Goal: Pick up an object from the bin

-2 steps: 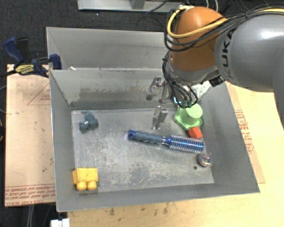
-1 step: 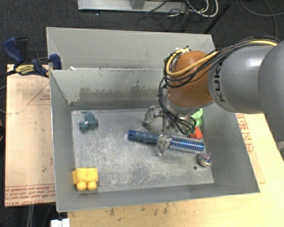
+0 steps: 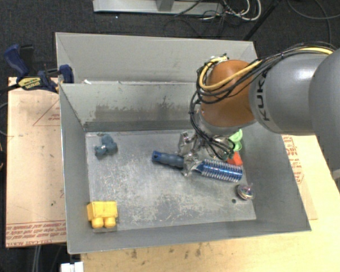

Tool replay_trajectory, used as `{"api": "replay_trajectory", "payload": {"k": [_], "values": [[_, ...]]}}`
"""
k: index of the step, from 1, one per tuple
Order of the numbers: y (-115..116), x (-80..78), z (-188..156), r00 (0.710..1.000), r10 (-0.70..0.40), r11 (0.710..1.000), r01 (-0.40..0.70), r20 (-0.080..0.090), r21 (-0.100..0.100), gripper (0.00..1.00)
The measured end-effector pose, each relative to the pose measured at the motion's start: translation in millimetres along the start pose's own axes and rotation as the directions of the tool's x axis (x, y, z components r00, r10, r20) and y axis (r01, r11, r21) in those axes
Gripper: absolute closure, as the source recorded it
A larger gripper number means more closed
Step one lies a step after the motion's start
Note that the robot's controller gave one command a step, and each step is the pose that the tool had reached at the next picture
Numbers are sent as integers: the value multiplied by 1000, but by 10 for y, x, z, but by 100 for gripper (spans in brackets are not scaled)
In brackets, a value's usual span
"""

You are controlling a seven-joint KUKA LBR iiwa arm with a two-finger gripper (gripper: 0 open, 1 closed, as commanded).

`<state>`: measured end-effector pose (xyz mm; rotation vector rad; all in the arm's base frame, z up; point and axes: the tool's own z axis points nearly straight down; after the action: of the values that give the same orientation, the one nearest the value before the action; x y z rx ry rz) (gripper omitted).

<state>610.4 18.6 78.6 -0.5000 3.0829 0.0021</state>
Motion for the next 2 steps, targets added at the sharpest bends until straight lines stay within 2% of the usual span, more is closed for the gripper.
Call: {"api": "replay_trajectory", "payload": {"k": [1, 2], "values": [[-70, -162, -907, 1000, -29, 1000, 29, -8, 0, 100], [213, 26, -916, 999, -26, 1000, 26, -20, -5, 100]]}}
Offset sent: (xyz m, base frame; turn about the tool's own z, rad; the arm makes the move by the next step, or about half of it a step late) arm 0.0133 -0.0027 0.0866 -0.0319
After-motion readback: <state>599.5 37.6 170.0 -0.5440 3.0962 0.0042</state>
